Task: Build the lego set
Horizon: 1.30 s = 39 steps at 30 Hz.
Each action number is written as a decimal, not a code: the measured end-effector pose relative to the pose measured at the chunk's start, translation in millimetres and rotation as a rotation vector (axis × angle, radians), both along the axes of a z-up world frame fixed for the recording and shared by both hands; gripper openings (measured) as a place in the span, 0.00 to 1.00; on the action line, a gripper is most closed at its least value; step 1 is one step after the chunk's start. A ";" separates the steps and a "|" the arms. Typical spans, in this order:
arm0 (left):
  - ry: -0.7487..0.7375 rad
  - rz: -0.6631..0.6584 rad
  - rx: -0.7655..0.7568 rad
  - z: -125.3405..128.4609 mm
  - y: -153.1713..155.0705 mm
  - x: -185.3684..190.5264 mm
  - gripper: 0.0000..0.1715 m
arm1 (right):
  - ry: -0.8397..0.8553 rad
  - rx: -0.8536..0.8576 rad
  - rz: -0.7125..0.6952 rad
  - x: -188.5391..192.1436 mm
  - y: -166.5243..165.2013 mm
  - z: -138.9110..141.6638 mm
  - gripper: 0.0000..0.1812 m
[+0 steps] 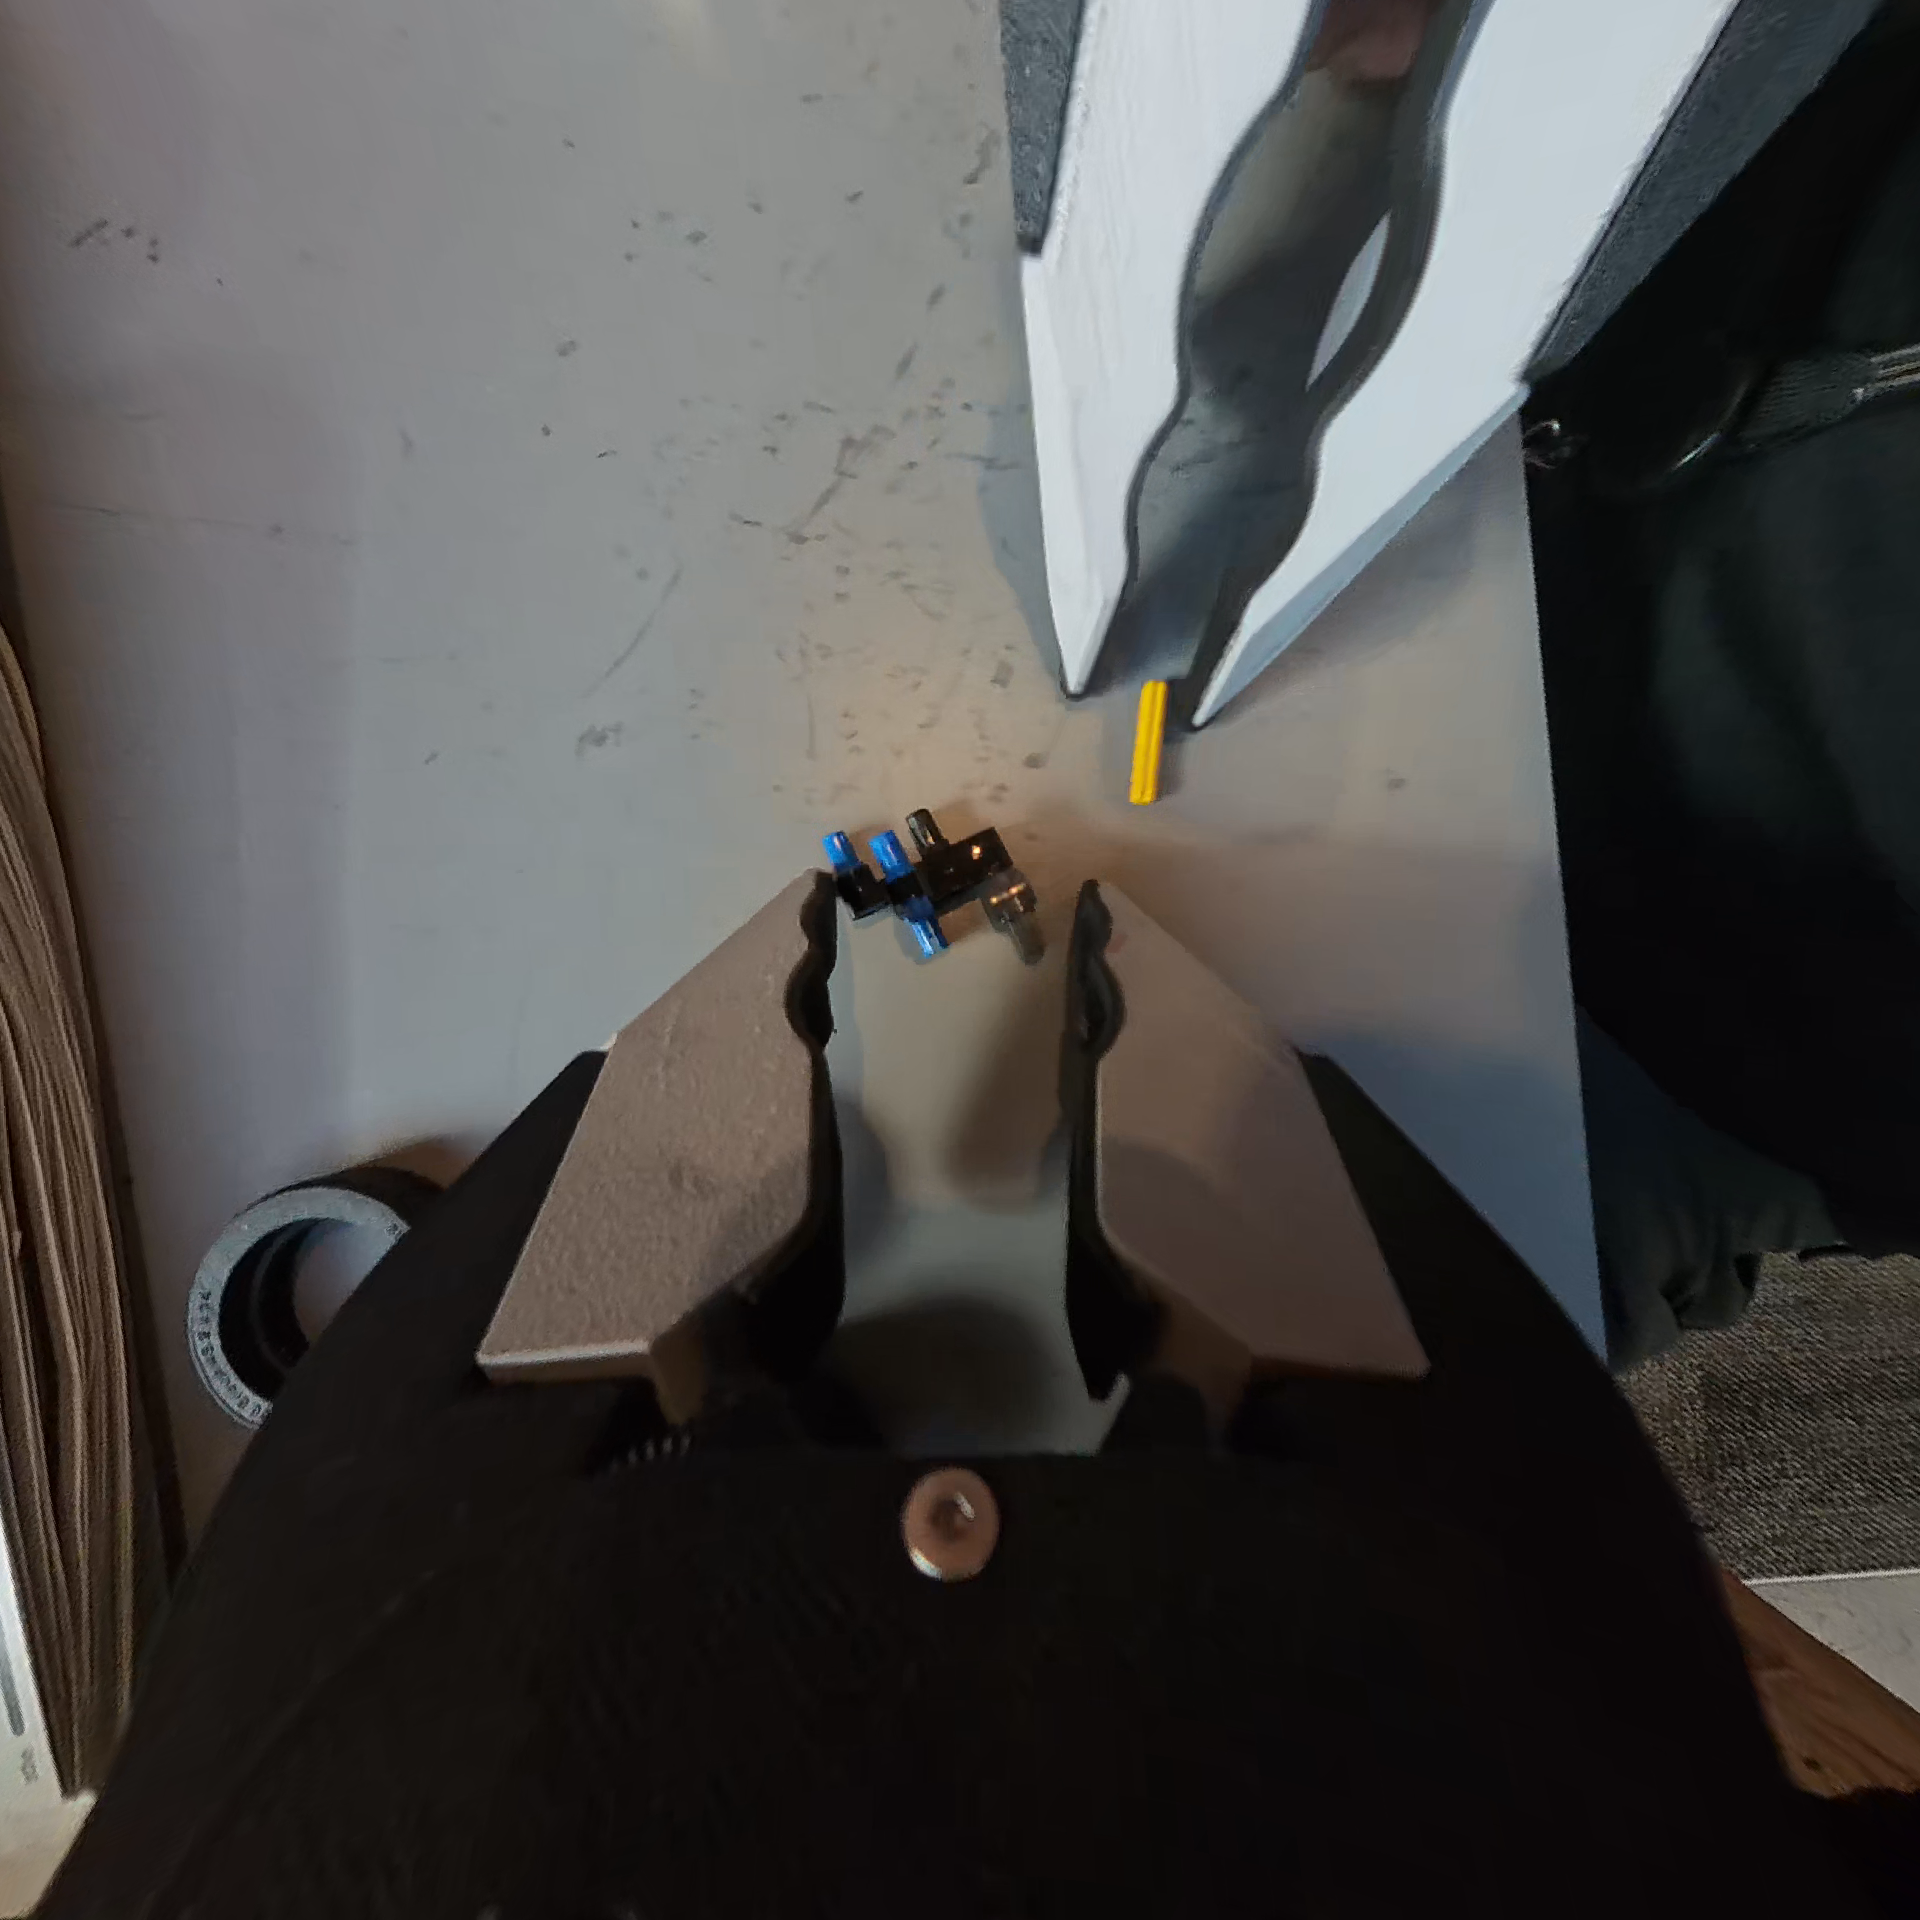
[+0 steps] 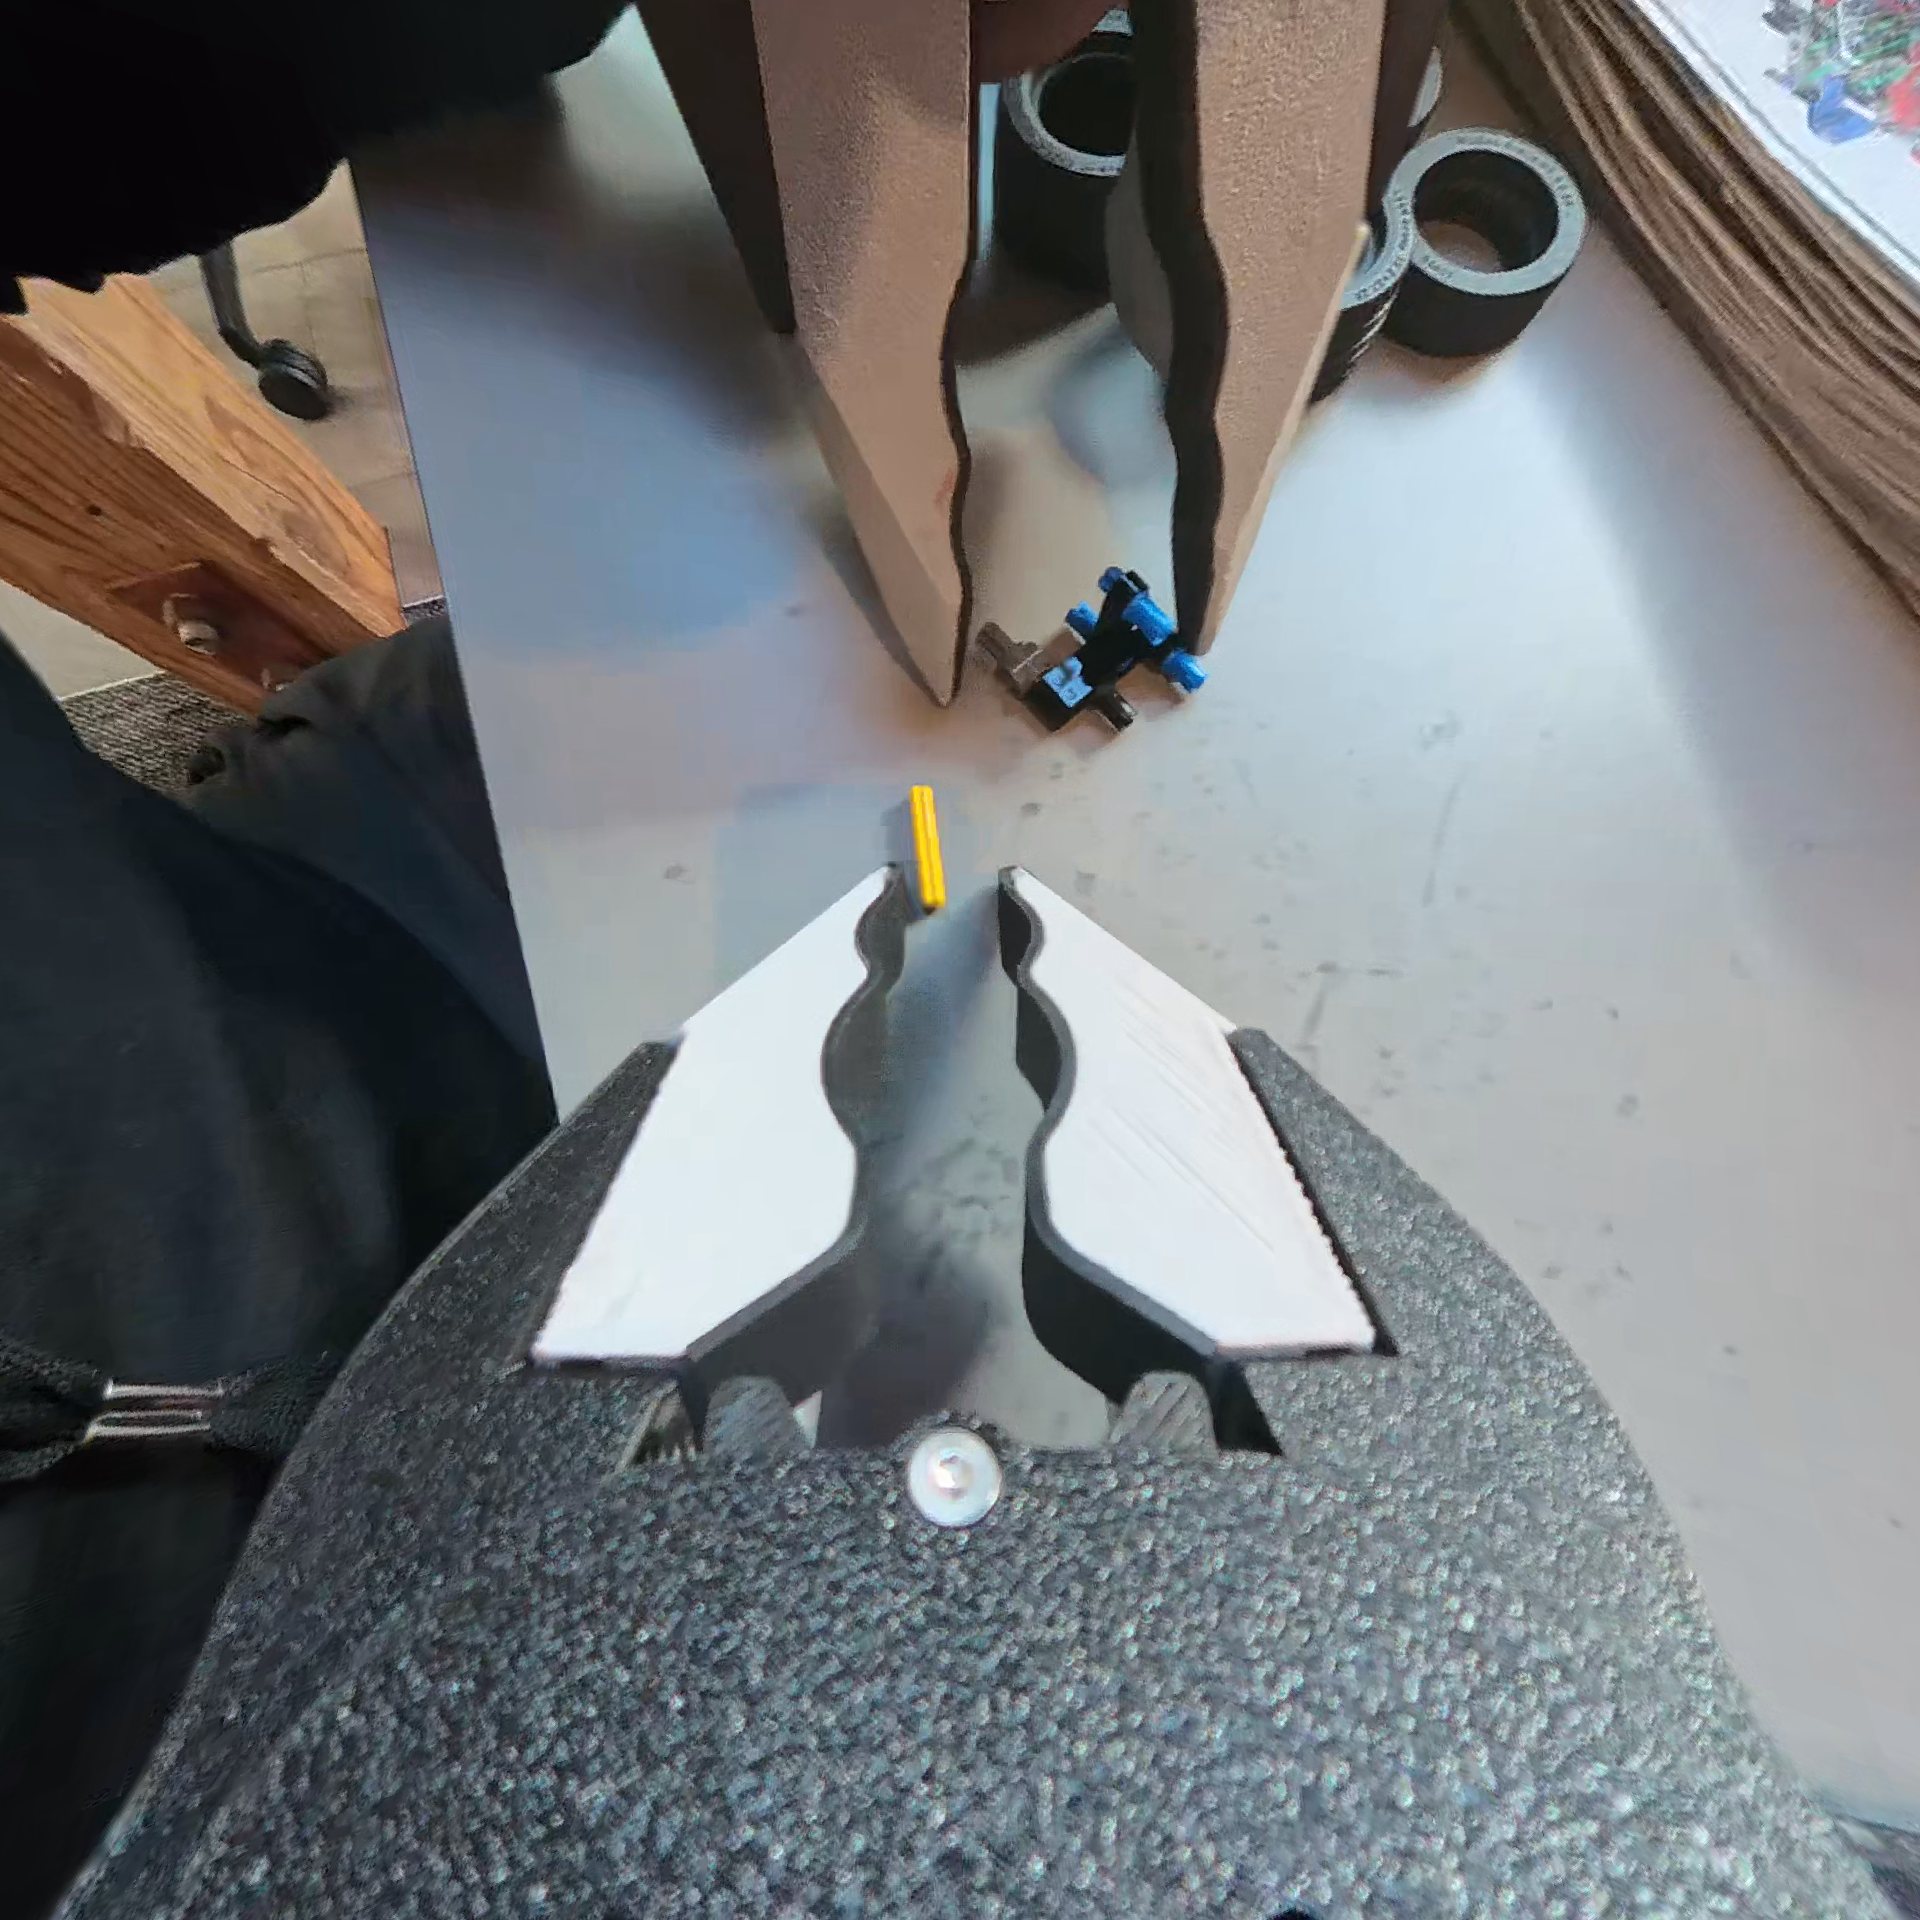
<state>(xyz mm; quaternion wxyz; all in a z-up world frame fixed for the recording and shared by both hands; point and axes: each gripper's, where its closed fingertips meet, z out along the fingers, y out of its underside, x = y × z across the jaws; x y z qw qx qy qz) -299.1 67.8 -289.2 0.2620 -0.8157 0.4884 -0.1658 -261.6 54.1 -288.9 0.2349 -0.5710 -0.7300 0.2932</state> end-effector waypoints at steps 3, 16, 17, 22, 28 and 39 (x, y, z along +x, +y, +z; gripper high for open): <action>-0.013 -0.016 0.007 0.0 1.0 5.7 0.21 | 0.032 0.014 0.035 -2.2 -4.9 0.0 0.04; -0.042 -0.136 0.269 32.3 1.4 19.0 0.20 | 0.087 -0.173 0.037 -2.5 9.1 29.3 0.02; -0.053 -0.155 0.297 35.9 0.0 22.8 0.18 | 0.088 -0.196 0.036 -2.2 9.1 32.2 0.02; -0.022 -0.222 0.398 35.6 -1.6 37.2 0.04 | 0.103 -0.245 0.033 -2.4 10.2 40.0 0.02; 0.007 -0.187 0.405 30.2 7.0 33.6 0.01 | 0.121 -0.213 0.015 -4.6 16.7 40.1 0.02; -0.058 -0.138 0.351 35.6 9.8 31.8 0.00 | 0.136 0.166 0.102 -5.0 24.2 40.0 0.03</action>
